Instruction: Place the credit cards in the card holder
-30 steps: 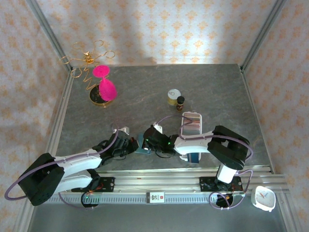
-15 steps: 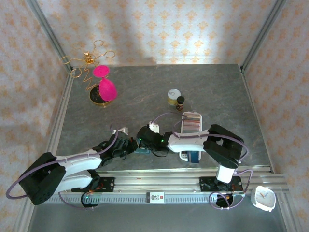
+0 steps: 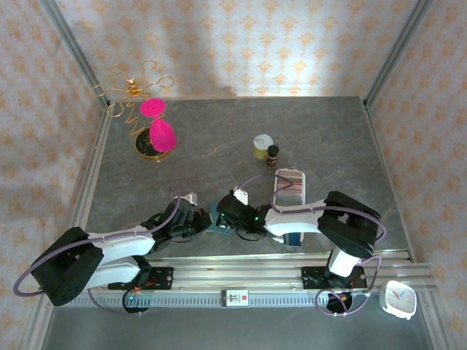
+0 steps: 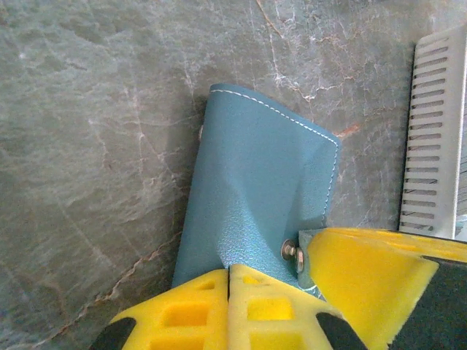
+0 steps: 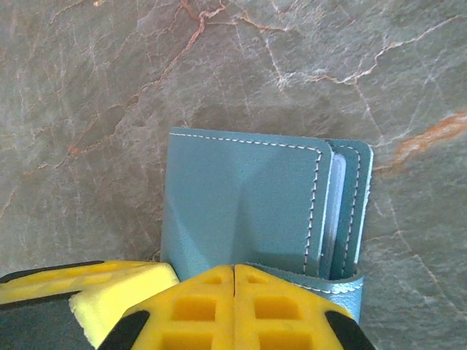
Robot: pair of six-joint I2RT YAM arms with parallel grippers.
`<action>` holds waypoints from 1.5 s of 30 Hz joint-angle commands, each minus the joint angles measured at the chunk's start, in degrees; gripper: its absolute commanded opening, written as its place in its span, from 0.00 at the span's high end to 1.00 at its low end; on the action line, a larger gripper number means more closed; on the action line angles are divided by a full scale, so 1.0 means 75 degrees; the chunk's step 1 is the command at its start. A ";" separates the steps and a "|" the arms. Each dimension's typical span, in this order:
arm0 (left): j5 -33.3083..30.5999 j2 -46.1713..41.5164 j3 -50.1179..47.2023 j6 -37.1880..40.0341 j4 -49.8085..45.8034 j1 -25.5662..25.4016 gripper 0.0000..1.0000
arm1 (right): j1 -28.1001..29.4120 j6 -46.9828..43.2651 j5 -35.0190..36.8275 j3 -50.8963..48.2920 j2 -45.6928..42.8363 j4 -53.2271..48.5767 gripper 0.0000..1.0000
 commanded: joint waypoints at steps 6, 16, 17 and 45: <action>0.0321 0.0271 -0.0058 0.0202 -0.0460 -0.0095 1.00 | -0.0107 0.0202 -0.0215 -0.0528 -0.0210 0.0542 1.00; 0.0276 0.0271 -0.0034 0.0251 -0.0572 -0.0118 1.00 | -0.0157 0.0192 -0.0551 -0.0902 -0.0329 0.1338 1.00; 0.0284 0.0270 -0.0040 0.0258 -0.0582 -0.0123 1.00 | -0.0159 0.0183 -0.0555 -0.0897 -0.0317 0.1376 1.00; 0.0305 0.0332 -0.0046 0.0278 -0.0539 -0.0149 1.00 | -0.0208 0.0263 -0.0432 0.0000 0.0878 -0.0311 1.00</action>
